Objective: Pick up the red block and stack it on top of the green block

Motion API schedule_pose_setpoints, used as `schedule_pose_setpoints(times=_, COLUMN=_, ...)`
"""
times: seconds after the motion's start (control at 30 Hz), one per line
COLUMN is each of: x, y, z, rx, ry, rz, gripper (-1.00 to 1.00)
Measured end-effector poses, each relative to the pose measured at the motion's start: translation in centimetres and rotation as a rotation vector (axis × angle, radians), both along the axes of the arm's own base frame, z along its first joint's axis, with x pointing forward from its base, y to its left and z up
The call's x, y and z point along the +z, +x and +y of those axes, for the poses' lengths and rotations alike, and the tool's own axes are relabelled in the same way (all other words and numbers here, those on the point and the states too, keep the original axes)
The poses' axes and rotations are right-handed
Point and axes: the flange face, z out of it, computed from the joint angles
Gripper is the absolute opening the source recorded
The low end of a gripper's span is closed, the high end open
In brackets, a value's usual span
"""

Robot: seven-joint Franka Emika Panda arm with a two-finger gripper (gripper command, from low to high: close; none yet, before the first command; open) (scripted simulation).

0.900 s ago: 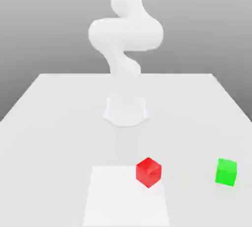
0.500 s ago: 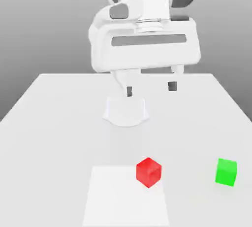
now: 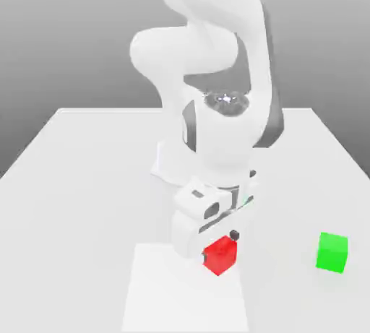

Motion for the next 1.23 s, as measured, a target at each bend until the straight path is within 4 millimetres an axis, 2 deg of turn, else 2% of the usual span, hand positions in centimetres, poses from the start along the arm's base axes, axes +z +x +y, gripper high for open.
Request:
schedule_pose_setpoints(times=0.17, x=-0.2, y=0.0, z=0.0, rx=0.0, ry=0.0, rz=0.001, gripper=-1.0)
schedule_pose_setpoints(times=0.4, x=5.3, y=0.0, z=0.0, rx=-0.001, ry=0.0, rz=0.001, gripper=-1.0)
schedule_pose_setpoints(times=0.43, x=5.9, y=0.3, z=1.1, rx=0.024, ry=-0.001, rz=0.001, gripper=-1.0)
schedule_pose_setpoints(times=0.57, x=8.0, y=-0.1, z=13.3, rx=0.304, ry=-0.006, rz=-0.002, gripper=-1.0)
schedule_pose_setpoints(times=0.67, x=9.1, y=-2.2, z=21.5, rx=0.475, ry=-0.002, rz=0.001, gripper=-1.0)
schedule_pose_setpoints(times=0.7, x=8.6, y=-2.3, z=22.2, rx=0.486, ry=-0.001, rz=0.002, gripper=-1.0)
schedule_pose_setpoints(times=0.83, x=4.2, y=-1.9, z=22.4, rx=0.48, ry=0.0, rz=0.002, gripper=-1.0)
schedule_pose_setpoints(times=0.87, x=3.5, y=-1.9, z=22.3, rx=0.48, ry=0.0, rz=0.002, gripper=1.0)
schedule_pose_setpoints(times=1.07, x=3.2, y=-1.9, z=22.3, rx=0.479, ry=0.0, rz=0.002, gripper=1.0)
schedule_pose_setpoints(times=1.13, x=4.5, y=-1.8, z=22.4, rx=0.479, ry=0.0, rz=0.001, gripper=1.0)
schedule_pose_setpoints(times=1.23, x=7.8, y=-1.8, z=22.4, rx=0.48, ry=0.0, rz=0.001, gripper=1.0)
